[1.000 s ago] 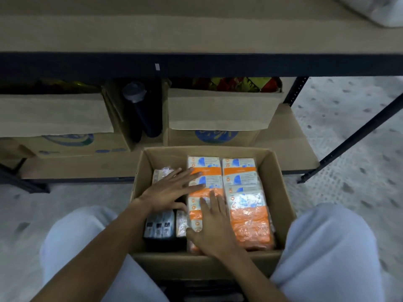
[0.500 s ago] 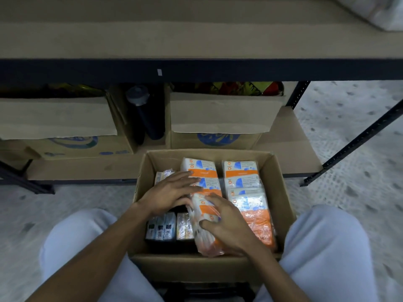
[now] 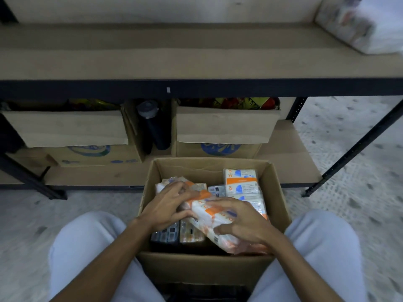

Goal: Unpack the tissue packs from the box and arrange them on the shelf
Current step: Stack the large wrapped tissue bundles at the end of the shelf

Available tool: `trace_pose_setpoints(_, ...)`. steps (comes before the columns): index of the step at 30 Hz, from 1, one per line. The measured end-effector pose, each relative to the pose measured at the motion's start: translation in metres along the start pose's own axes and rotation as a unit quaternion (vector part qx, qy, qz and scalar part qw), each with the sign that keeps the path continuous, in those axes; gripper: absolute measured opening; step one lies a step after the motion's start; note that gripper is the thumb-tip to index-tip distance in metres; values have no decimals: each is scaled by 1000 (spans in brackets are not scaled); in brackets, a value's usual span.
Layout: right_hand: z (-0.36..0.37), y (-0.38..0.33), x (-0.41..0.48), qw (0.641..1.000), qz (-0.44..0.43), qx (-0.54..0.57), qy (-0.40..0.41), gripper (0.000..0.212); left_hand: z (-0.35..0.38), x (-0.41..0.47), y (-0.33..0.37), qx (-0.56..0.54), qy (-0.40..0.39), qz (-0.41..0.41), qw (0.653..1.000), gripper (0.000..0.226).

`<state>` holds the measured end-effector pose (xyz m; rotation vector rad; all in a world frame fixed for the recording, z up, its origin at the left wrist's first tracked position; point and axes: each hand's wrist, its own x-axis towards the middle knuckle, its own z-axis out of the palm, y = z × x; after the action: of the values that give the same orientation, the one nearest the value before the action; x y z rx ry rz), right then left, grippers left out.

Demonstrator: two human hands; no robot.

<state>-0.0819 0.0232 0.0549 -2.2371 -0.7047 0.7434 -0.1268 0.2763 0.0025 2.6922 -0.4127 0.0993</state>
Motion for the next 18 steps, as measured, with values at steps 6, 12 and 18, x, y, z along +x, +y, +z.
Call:
trace_pose_setpoints(6,-13,4,-3,1000,-24,-4,-6,59,6,-4,6,-54,-20,-9,998,56)
trace_pose_setpoints(12,-26,-6,-9,998,-60,4,15,56,-1,-3,14,-42,97,-9,994,53)
trace_pose_setpoints(18,-58,-33,-16,990,-115,-53,61,60,-40,8,30,-13,184,13,983,49)
